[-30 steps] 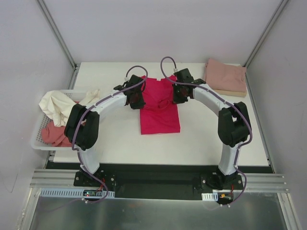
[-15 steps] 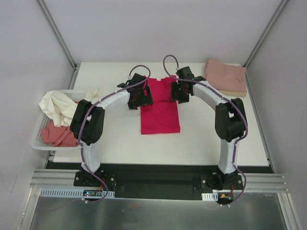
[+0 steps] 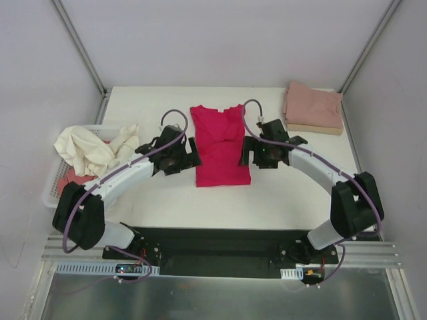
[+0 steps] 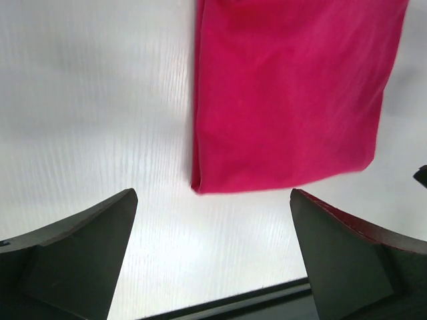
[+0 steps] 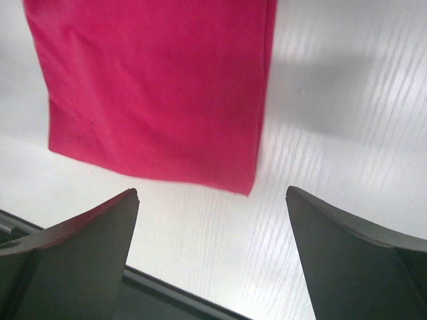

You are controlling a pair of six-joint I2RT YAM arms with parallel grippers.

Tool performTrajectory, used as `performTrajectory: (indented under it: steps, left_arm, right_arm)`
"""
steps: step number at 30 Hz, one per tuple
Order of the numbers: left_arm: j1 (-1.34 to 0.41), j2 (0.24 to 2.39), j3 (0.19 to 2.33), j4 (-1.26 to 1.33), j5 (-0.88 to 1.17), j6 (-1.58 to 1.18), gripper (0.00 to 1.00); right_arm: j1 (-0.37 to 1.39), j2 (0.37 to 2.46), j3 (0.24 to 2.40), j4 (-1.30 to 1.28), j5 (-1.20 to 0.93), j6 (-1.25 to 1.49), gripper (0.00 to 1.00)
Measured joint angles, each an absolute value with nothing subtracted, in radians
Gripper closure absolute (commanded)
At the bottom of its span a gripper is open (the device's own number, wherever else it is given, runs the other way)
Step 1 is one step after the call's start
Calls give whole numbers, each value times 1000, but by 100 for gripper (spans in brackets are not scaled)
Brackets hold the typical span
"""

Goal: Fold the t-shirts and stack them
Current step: Fold the folded rectangular tshirt in 1/3 of the way, then grab one side of the 2/3 rectangular tshirt with both arms

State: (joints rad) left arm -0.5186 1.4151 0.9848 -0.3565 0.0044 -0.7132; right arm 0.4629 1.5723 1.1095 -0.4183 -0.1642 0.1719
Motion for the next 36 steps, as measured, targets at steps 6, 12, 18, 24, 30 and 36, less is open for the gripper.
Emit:
performTrajectory:
  steps: [6, 12, 18, 24, 30, 36]
  left_arm:
    - [-557, 1320, 760, -298, 59, -793, 6]
    - [-556, 1349, 698, -226, 101, -851, 23]
    - [-556, 1436, 701, -153, 127, -883, 36]
    - [-556, 1528, 741, -106, 148, -909, 75]
    - [-555, 1581, 748, -62, 185, -928, 100]
    - [-556, 1576, 735, -40, 202, -931, 100]
  right_arm:
    - [471, 1449, 869, -364, -169, 236, 3]
    - [471, 1465, 813, -299, -189, 274, 3]
    - [474, 1517, 813, -233, -204, 307, 4]
    - [476, 1555, 816, -187, -221, 332, 35]
    - [476, 1600, 817, -150, -250, 363, 65]
    - [478, 1613, 784, -116, -288, 385, 99]
